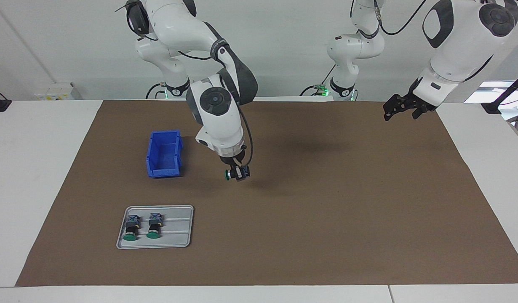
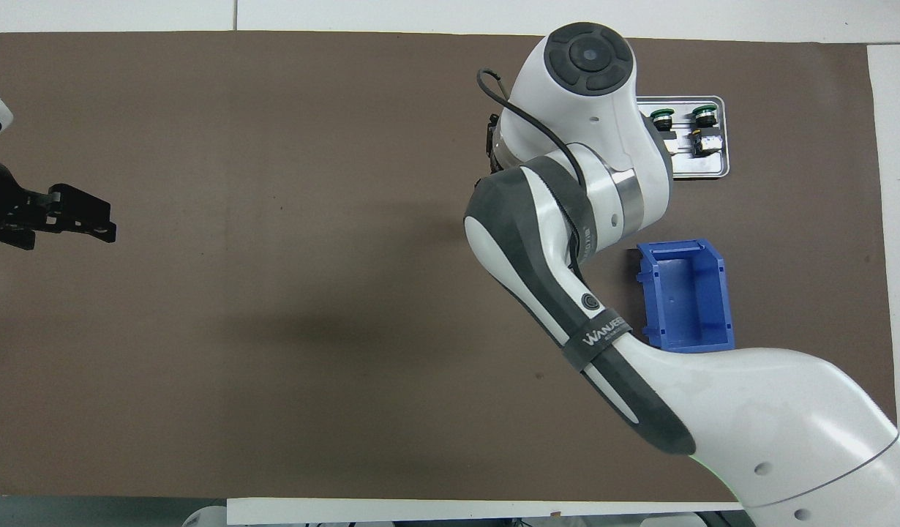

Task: Place and press button with both arms
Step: 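Carry the green button to the table center and lower it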

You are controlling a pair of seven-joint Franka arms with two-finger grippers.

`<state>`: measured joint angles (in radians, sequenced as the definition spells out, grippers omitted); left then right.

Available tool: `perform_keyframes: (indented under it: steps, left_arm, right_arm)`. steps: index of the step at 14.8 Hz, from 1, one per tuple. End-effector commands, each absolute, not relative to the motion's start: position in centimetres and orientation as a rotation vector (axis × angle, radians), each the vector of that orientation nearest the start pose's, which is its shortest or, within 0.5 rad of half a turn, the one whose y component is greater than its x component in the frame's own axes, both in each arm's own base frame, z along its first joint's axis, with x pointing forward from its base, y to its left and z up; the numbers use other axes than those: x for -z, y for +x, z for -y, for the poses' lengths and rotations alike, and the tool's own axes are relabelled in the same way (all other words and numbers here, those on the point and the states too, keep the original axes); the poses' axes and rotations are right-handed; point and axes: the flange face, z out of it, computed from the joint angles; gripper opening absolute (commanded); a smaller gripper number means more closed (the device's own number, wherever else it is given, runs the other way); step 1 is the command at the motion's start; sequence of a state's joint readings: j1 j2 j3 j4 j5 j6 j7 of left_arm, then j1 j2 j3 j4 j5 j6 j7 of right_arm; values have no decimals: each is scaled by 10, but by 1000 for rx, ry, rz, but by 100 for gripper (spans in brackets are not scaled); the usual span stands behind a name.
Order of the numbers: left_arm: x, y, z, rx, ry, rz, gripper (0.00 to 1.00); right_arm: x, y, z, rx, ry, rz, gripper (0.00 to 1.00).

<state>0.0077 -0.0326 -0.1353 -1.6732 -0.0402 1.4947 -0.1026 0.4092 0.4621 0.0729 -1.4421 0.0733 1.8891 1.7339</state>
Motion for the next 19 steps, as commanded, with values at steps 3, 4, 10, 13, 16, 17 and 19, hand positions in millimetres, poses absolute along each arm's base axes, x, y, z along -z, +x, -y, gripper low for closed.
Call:
perform_keyframes:
  steps: [3,4,10,13,16,17,19]
  left_arm:
    - [-586,526,69,-227,-3160,-40,100]
    - [-586,526,69,-227,-3160,-40,100]
    - [-586,526,69,-227,-3160,-40,100]
    - [-586,526,69,-227,-3160,-40,100]
    - [-586,526,69,-227,-3160,-40,100]
    - [-587,526,69,-225,-3162,-40,100]
    - [-586,526,69,-228,-3162,-40,100]
  right_arm:
    - [-390,605,-352,-190,-2496,-1870,24]
    - [-381,604,-357,-193,-2477,-1901,24]
    - [-350,605,-360,-241,-2308,-2023,24]
    - [-332,597,-356,-241,-2302,-2034,24]
    - [-318,584,-370,-252,-2340,-2028,24]
    - [-306,578,-379,-249,-2374,-2017,24]
    - [-304,577,-381,-246,-2382,-2013,24]
